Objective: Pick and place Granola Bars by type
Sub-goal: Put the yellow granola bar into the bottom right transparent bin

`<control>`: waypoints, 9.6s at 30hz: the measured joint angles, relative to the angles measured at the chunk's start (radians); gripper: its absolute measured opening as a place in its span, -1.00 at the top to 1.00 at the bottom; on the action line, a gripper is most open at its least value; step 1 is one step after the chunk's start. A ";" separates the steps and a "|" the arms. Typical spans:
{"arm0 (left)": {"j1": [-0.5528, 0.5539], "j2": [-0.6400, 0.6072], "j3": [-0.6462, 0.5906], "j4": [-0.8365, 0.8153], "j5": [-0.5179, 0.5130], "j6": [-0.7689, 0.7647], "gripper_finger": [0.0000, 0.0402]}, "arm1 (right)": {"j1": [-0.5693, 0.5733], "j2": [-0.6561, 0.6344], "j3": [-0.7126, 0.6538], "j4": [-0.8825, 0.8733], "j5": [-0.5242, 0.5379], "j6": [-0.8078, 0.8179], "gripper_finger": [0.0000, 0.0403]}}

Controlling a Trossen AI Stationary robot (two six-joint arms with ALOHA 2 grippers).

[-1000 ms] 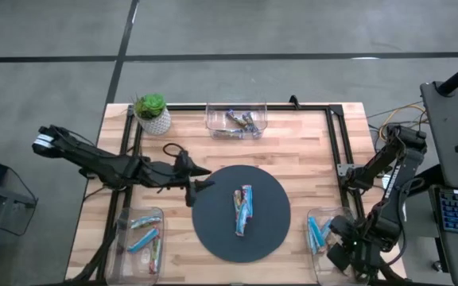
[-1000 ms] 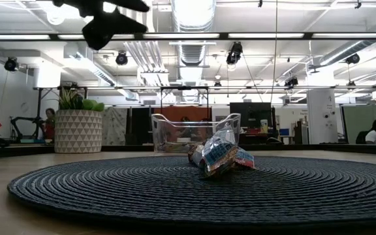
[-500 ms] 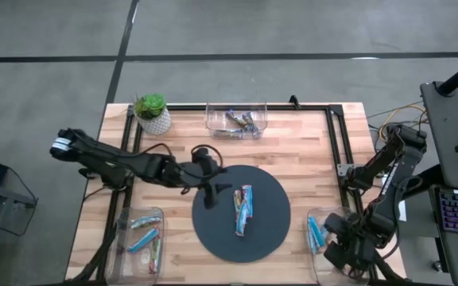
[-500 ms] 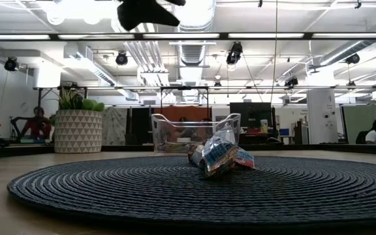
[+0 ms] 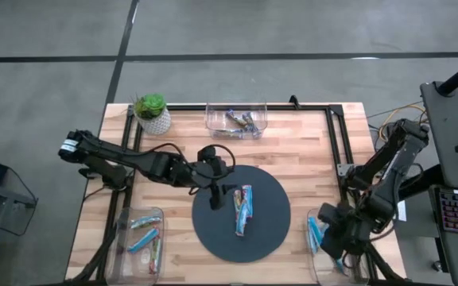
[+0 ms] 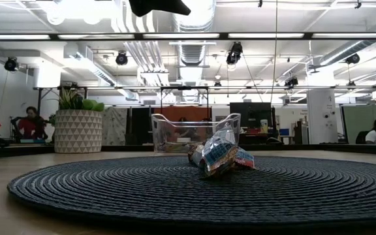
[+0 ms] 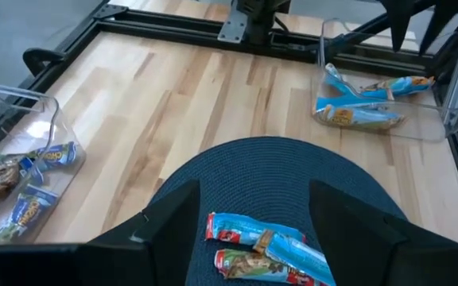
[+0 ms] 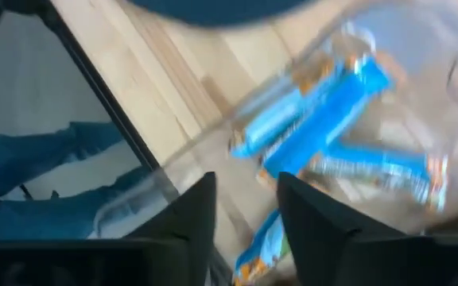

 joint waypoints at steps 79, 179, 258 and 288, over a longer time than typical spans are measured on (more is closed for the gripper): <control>0.041 0.283 0.341 0.045 0.389 0.245 -0.09 | -0.390 -0.387 -0.028 -0.007 0.235 -0.577 0.95; -0.066 0.831 0.821 -0.729 0.245 -1.345 -0.02 | -0.760 -0.343 -0.028 -0.136 -0.002 -1.016 0.95; -0.058 0.860 0.732 -0.639 0.256 -1.360 0.66 | -0.761 -0.281 -0.028 -0.074 0.003 -1.112 0.95; -0.058 0.857 1.002 -0.636 0.204 -1.129 0.66 | -0.761 -0.281 -0.028 -0.074 0.009 -1.161 0.95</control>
